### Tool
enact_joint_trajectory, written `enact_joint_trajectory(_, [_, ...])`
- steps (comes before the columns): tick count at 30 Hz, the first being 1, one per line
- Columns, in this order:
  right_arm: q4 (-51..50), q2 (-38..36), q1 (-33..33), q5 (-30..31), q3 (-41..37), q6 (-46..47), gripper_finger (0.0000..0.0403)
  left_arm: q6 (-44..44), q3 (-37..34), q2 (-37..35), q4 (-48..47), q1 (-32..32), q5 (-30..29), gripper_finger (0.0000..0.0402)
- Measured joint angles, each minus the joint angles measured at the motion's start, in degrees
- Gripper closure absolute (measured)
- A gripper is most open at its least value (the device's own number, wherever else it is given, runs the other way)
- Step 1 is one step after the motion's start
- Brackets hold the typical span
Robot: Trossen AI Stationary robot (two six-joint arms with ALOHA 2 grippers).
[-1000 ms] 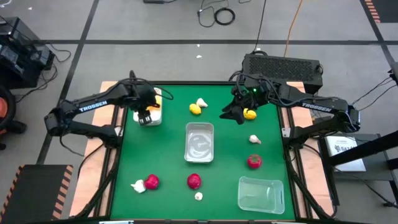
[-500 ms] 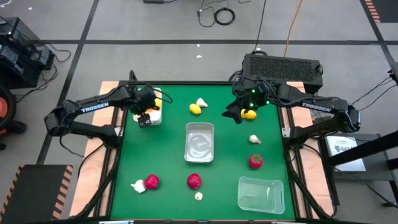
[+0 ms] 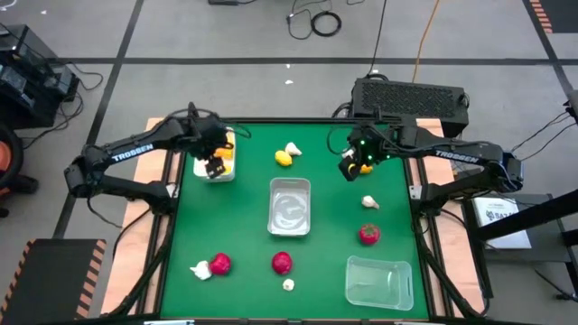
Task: Sort produce into baskets
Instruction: Put the lemon into the white bin
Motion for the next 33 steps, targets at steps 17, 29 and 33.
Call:
enact_joint_trajectory(17, [0.01, 6.65, -3.41, 4.27, -7.32, -18.85, 0.0144, -5.89, 8.59, 0.13, 18.39, -1.25, 14.25, 0.0129])
enact_joint_trajectory(29, [-1.07, 17.28, -5.85, 10.49, -7.32, -24.09, 0.0097, -9.25, 8.59, 0.13, 17.98, -1.25, 14.25, 0.0129])
enact_joint_trajectory(33, [-1.25, 18.88, -6.41, 10.94, -7.32, -24.54, 0.0094, -12.13, 8.59, 0.13, 17.98, -1.25, 14.25, 0.0129])
